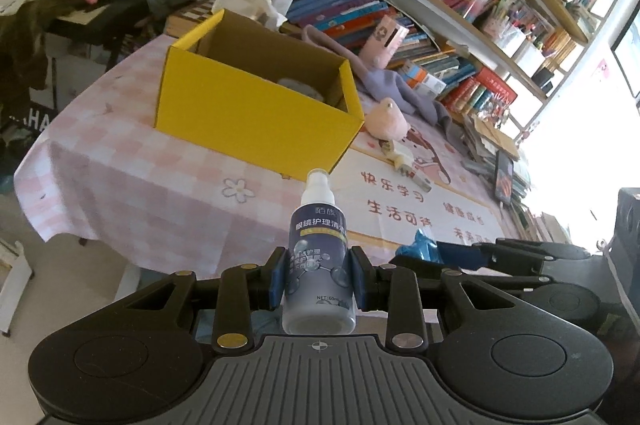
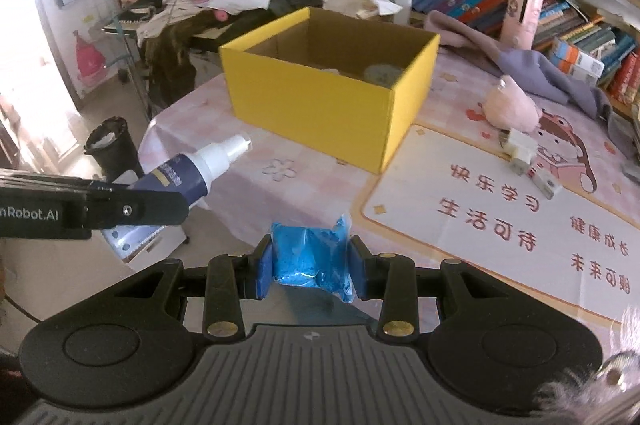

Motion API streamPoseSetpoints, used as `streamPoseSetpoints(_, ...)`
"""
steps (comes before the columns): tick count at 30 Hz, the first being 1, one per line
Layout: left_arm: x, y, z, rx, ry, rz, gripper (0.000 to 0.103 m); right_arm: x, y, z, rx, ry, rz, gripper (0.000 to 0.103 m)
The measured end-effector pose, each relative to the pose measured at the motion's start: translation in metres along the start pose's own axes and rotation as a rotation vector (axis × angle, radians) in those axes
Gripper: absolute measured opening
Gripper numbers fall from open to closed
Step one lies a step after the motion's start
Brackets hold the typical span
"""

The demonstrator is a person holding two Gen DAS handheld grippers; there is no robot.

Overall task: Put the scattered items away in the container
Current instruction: 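Carry the spray bottle and blue toy with both tools over the yellow box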

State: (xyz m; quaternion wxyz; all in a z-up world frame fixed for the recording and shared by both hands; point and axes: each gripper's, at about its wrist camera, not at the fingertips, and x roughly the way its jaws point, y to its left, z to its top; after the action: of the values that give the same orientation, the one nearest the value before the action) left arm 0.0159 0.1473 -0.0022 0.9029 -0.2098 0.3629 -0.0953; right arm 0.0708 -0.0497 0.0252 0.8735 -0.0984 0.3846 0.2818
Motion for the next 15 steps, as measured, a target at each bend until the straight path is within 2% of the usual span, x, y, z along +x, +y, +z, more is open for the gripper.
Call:
streamPoseSetpoints(6,-0.010,0.008,0.001,-0.006,-0.025,-0.003,0.031,-0.001,0.014,0.004,-0.010,-0.007,0.004,0.035)
streamPoseSetpoints(15,-0.012,0.015,0.001,-0.008,-0.011,-0.011,0.031,0.005,0.025,0.008,-0.033,0.007,0.027,0.035)
